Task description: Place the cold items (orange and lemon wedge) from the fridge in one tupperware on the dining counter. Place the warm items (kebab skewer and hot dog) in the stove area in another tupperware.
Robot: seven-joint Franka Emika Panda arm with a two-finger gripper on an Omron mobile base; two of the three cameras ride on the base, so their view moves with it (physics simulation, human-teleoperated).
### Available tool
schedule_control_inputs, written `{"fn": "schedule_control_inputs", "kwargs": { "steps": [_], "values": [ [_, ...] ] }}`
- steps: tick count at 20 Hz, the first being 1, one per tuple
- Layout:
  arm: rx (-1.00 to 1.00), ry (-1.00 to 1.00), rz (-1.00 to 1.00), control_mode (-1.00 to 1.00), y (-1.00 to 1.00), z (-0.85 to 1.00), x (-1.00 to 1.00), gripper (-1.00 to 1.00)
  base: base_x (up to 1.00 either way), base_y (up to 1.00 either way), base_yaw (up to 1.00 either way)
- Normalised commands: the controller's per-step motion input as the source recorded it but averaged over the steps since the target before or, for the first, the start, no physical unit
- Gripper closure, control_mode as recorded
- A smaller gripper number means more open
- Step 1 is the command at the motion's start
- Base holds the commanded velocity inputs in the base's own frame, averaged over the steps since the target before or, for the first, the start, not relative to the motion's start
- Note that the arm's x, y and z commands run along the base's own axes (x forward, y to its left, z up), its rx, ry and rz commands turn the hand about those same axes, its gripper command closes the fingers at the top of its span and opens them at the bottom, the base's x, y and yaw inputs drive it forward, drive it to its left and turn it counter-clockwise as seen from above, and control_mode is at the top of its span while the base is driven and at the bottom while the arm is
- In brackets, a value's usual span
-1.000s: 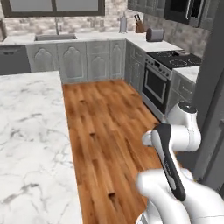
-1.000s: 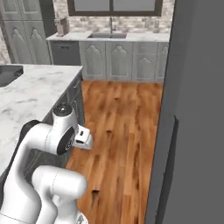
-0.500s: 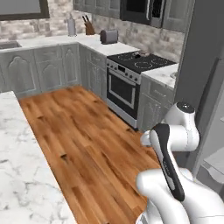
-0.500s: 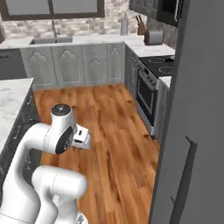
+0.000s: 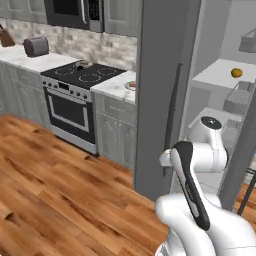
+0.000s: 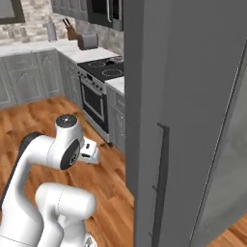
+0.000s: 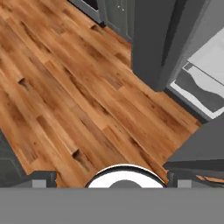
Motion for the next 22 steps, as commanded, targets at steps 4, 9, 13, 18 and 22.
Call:
{"fn": "schedule_control_inputs", "kwargs": {
  "steps": [4, 9, 13, 18, 22],
  "values": [
    [0.00, 0.00, 0.00, 1.00, 0.00, 0.00, 0.00, -1.00, 0.59, 0.79, -0.60],
    [0.00, 0.00, 0.00, 1.00, 0.00, 0.00, 0.00, -1.00, 0.63, 0.85, -0.56],
    [0.00, 0.00, 0.00, 1.00, 0.00, 0.00, 0.00, -1.00, 0.58, 0.92, -0.53],
    [0.00, 0.00, 0.00, 1.00, 0.00, 0.00, 0.00, -1.00, 0.63, 0.91, -0.53],
    [0.00, 0.00, 0.00, 1.00, 0.00, 0.00, 0.00, -1.00, 0.65, 0.99, -0.48]
  ]
}}
